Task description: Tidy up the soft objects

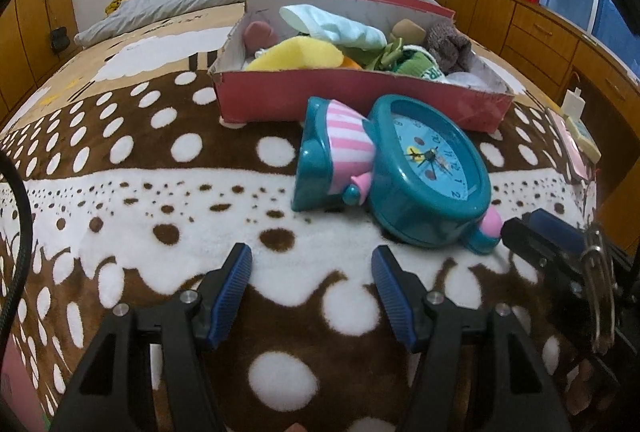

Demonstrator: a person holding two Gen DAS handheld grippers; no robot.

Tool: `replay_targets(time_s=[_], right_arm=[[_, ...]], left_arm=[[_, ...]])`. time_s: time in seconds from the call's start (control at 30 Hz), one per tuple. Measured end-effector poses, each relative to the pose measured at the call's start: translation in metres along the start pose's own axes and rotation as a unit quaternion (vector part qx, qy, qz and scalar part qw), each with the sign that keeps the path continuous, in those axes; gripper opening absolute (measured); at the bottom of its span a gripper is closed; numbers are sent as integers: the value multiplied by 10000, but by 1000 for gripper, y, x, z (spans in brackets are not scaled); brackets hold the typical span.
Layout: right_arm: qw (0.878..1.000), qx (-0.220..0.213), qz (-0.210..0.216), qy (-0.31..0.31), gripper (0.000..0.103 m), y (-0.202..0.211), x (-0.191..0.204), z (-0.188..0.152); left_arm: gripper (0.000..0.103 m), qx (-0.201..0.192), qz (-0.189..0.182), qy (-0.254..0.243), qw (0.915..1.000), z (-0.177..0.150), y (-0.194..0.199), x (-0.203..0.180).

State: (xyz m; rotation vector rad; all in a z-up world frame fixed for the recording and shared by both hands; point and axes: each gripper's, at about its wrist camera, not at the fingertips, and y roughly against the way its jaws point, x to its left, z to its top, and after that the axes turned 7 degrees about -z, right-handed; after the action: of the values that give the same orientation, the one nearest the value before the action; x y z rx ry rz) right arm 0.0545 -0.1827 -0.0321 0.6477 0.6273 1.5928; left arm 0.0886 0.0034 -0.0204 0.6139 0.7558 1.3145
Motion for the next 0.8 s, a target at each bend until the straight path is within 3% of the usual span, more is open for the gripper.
replay_targets(time_s=[0.8], right_arm=[[9997, 226, -95, 39, 46, -4, 1, -9]], left_arm=[[69, 48, 15, 28, 10000, -2, -5, 2]])
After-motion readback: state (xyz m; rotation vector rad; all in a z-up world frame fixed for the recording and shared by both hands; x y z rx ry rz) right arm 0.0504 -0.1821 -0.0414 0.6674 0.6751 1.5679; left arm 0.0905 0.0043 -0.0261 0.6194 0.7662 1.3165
